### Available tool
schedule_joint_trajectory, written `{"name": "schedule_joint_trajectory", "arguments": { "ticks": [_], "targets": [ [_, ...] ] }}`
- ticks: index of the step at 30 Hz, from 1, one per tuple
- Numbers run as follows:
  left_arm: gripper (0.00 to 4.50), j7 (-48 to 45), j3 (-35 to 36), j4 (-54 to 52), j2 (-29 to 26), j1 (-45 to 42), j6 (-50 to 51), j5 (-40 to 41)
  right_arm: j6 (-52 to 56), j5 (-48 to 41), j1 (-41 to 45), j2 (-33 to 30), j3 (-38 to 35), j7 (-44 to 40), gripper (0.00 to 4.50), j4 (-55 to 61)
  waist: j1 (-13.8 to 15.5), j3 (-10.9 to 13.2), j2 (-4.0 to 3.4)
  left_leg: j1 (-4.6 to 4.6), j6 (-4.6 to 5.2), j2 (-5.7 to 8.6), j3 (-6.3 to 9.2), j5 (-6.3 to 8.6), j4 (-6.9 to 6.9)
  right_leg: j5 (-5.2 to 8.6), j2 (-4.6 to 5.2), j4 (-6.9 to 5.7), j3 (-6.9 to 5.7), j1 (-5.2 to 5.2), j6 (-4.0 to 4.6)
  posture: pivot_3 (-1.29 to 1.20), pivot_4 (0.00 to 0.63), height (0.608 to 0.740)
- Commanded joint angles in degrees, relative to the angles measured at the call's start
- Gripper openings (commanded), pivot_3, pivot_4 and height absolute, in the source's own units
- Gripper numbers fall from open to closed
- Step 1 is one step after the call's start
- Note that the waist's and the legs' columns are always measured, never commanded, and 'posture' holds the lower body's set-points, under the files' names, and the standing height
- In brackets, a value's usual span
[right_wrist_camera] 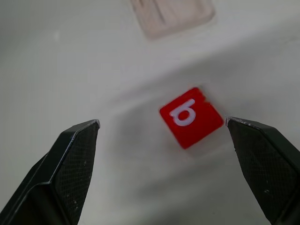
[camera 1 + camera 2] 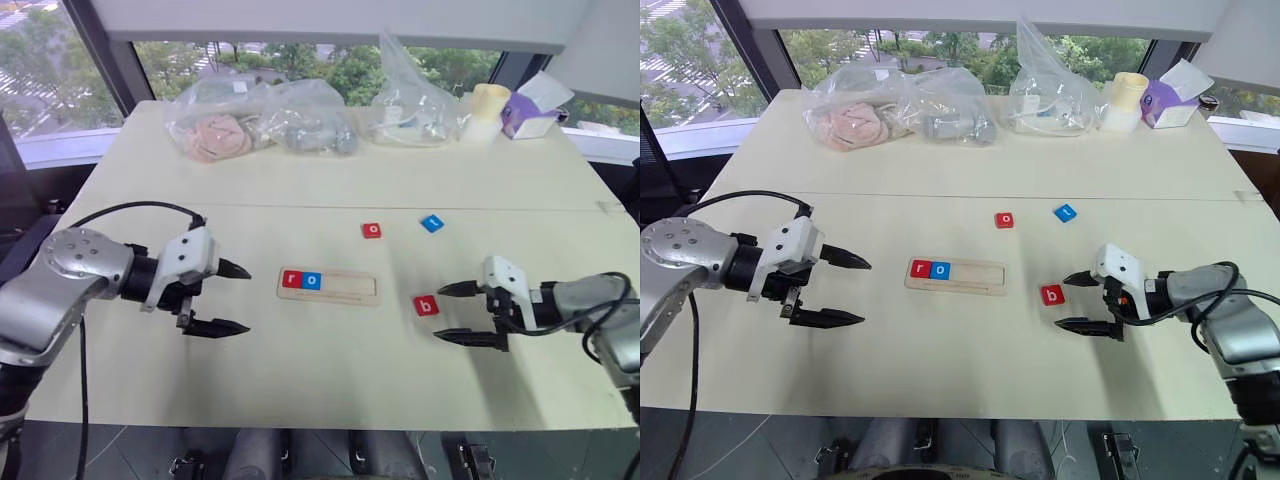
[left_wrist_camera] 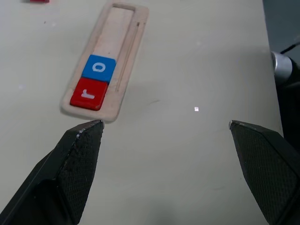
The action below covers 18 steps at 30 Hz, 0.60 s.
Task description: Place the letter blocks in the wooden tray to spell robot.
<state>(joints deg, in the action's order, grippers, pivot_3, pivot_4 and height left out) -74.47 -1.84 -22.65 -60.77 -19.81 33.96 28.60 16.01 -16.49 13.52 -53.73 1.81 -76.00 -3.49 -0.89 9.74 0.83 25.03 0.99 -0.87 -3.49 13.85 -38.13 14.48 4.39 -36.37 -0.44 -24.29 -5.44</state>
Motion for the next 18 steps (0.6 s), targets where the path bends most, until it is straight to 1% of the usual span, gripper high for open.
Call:
{"name": "schedule_joint_trajectory", "arguments": {
  "ticks": [1, 5, 6, 8, 10, 12, 13, 15, 18],
  "targets": [
    [4.50, 1.0, 3.6, -2.8, -1.4, 2.6, 1.0, 1.3, -5.6, 2.3, 3.8, 1.7, 1.9, -1.9, 4.46, -5.9, 0.0, 0.0, 0.00, -0.01, 0.00, -0.02, 0.00, 0.00, 0.00, 0.00, -0.03, 0.00, 0.00, 0.00, 0.00, 0.00, 0.150, 0.739],
    [4.50, 2.6, 4.9, -3.5, -1.4, 4.8, 1.9, 1.8, -11.1, 5.0, 6.8, 4.5, 4.3, -2.6, 4.46, -13.9, 0.3, 0.0, 0.00, -0.01, 0.00, -0.04, 0.00, 0.00, 0.00, 0.00, -0.04, 0.00, 0.00, 0.01, 0.00, 0.00, 0.150, 0.739],
    [4.50, 3.2, 5.3, -3.6, -1.2, 5.0, 2.4, 2.1, -13.2, 5.9, 7.7, 5.2, 4.9, -3.0, 4.23, -16.5, 0.3, 0.0, 0.01, -0.01, 0.00, -0.02, 0.00, 0.00, -0.01, 0.00, -0.03, 0.00, 0.00, 0.02, 0.00, 0.00, 0.150, 0.739],
    [4.50, 3.8, 5.8, -3.7, -1.1, 5.4, 3.0, 2.4, -16.1, 7.3, 9.0, 5.8, 5.9, -4.1, 3.62, -19.9, 0.1, 0.0, 0.01, -0.13, 0.00, -0.02, -0.01, 0.00, -0.04, -0.01, -0.03, 0.00, -0.01, 0.18, 0.00, 0.00, 0.150, 0.739],
    [4.50, 4.2, 6.2, -3.7, -1.3, 5.9, 3.2, 2.6, -16.5, 7.1, 9.7, 6.1, 6.0, -5.3, 2.65, -20.6, 0.1, 0.0, 0.02, -0.38, -0.01, -0.01, -0.05, 0.00, -0.03, 0.00, 0.00, 0.00, 0.01, 0.40, 0.01, 0.00, 0.150, 0.739],
    [4.50, 4.5, 6.6, -3.8, -1.5, 6.4, 3.2, 2.7, -16.6, 6.8, 9.7, 5.8, 5.9, -6.4, 1.55, -20.5, 0.2, 0.0, 0.02, -0.67, -0.02, -0.02, -0.02, 0.01, 0.06, 0.02, 0.02, 0.04, 0.00, 0.65, 0.01, 0.00, 0.150, 0.739],
    [4.50, 4.6, 6.8, -3.8, -1.5, 6.7, 3.2, 2.8, -16.3, 6.9, 9.6, 5.5, 5.8, -6.6, 1.13, -20.1, 0.2, 0.0, 0.02, -0.68, -0.02, -0.03, -0.01, 0.01, 0.08, 0.02, 0.04, 0.04, 0.00, 0.66, 0.02, 0.00, 0.150, 0.739],
    [4.50, 4.8, 6.9, -3.7, -1.4, 7.0, 3.2, 2.8, -14.4, 6.3, 9.5, 5.1, 5.3, -6.7, 1.14, -18.6, 0.2, 0.0, 0.02, -0.68, -0.02, -0.03, -0.01, 0.01, 0.08, 0.01, 0.10, 0.04, 0.01, 0.67, 0.02, 0.00, 0.150, 0.739],
    [4.50, 5.5, 7.0, -3.1, -1.1, 7.2, 3.0, 2.5, -1.3, -0.9, 11.1, 6.7, 2.1, -4.1, 1.14, -8.4, 0.2, 0.0, 0.00, -0.69, -0.02, -0.03, 0.00, 0.01, 0.08, 0.01, 0.19, 0.04, 0.02, 0.67, 0.03, 0.00, 0.150, 0.739]
  ]
}}
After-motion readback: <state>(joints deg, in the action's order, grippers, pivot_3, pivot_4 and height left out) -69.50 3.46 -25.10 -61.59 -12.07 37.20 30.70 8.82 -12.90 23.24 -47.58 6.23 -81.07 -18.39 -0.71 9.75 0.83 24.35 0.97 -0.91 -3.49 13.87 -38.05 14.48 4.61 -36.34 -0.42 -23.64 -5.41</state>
